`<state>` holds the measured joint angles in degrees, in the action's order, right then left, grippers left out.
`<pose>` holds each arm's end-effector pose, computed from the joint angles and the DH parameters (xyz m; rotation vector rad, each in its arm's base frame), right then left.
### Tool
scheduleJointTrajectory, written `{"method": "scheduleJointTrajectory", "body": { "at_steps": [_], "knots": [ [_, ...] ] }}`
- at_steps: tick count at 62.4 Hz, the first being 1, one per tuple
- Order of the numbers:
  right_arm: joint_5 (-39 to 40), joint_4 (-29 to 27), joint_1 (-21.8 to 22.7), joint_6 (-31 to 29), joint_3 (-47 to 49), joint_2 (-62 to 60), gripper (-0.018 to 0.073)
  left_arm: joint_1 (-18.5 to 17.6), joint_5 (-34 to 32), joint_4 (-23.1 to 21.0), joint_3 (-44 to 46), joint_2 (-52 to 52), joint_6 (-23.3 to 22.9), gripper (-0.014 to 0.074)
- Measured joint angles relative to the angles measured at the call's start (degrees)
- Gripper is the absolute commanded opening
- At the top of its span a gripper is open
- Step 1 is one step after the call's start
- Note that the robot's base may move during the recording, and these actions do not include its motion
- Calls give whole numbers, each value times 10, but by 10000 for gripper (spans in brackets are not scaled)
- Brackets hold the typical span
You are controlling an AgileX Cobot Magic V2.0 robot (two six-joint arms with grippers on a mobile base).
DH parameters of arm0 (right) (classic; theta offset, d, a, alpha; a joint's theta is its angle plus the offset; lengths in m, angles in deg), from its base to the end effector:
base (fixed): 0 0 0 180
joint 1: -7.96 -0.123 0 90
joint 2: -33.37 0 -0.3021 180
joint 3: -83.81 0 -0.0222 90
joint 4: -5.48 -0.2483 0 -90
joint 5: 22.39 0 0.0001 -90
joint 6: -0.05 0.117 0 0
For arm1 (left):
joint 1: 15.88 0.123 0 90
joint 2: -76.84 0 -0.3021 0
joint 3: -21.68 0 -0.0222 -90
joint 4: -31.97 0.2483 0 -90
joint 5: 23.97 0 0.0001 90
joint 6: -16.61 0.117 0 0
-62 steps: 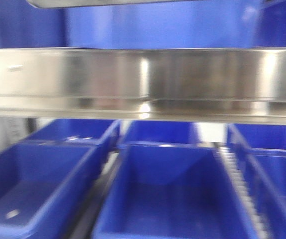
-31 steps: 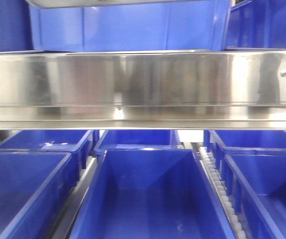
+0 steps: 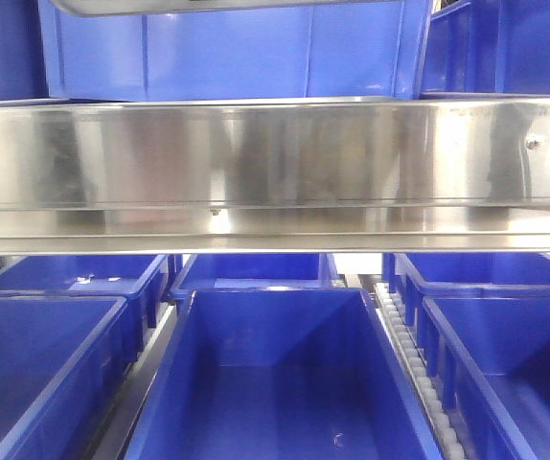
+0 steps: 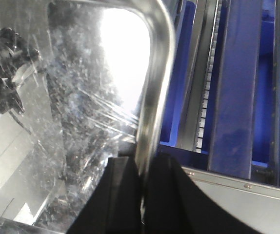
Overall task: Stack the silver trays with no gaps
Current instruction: 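Align the base at the rack and raise the tray above the upper shelf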
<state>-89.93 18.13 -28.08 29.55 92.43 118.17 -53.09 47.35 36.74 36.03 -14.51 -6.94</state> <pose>0.2379 0.1438 0.4129 -0.1634 2.4776 0.1975 0.2488 -0.1773 0.4033 0.3158 2.5894 -0.2770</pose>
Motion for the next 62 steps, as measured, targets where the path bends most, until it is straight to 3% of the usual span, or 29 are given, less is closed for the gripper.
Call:
{"method": "scheduleJointTrajectory", "body": {
  "at_steps": [49, 62],
  "knots": [
    [5, 1, 1, 0, 0, 0, 55, 0, -13, -2, 1, 0, 14, -48],
    [21, 1, 4, 0, 41, 12, 55, 31, -19, 1, 41, -10, 31, -48]
  ]
}}
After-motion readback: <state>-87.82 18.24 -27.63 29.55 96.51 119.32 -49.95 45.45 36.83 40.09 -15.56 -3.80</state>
